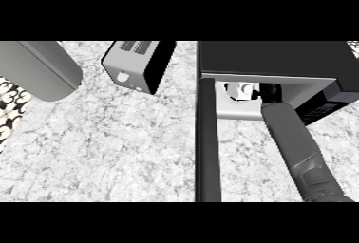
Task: Pick up the milk, place it into the microwave and close the microwave
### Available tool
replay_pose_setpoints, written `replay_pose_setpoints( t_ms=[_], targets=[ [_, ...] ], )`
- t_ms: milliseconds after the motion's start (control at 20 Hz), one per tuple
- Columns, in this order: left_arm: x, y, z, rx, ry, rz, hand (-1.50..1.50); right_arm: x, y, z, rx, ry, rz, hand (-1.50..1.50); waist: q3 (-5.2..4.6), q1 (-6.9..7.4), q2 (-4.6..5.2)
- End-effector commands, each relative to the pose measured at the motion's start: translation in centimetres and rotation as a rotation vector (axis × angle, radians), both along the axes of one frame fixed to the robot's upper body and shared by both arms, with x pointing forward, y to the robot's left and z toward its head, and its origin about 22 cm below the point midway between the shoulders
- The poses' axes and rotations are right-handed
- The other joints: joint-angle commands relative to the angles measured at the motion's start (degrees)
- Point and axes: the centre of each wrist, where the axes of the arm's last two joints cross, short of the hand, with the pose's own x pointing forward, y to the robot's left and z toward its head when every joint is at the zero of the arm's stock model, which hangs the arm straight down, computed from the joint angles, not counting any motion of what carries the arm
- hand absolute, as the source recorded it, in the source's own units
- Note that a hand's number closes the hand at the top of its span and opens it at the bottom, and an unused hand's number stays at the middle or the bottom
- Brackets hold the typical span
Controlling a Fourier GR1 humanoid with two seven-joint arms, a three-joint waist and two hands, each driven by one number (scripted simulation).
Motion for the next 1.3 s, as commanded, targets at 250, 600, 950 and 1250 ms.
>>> replay_pose_setpoints(
  t_ms=[250, 600, 950, 1250],
  targets=[
    [1.7, 0.1, 0.2, 0.006, -0.009, -0.027, -1.50, 1.9, -1.6, 1.9, -0.176, -0.110, -0.184, 1.50, -0.11, 1.73, 1.21],
    [1.7, -0.2, -0.3, 0.009, 0.011, -0.058, -1.50, 1.0, -5.1, 0.7, -0.346, -0.113, -0.260, 1.50, -0.07, 3.11, 1.78],
    [3.1, 0.1, 0.1, 0.038, -0.009, -0.037, -1.50, -1.2, -8.8, -1.8, -0.418, 0.049, -0.635, -1.50, -0.23, 3.39, 3.26],
    [4.1, -0.1, -0.2, 0.064, 0.019, -0.050, -1.50, 1.3, -5.1, 1.1, -0.401, -0.082, -0.334, -1.50, 0.11, 3.71, 2.62]
  ],
)
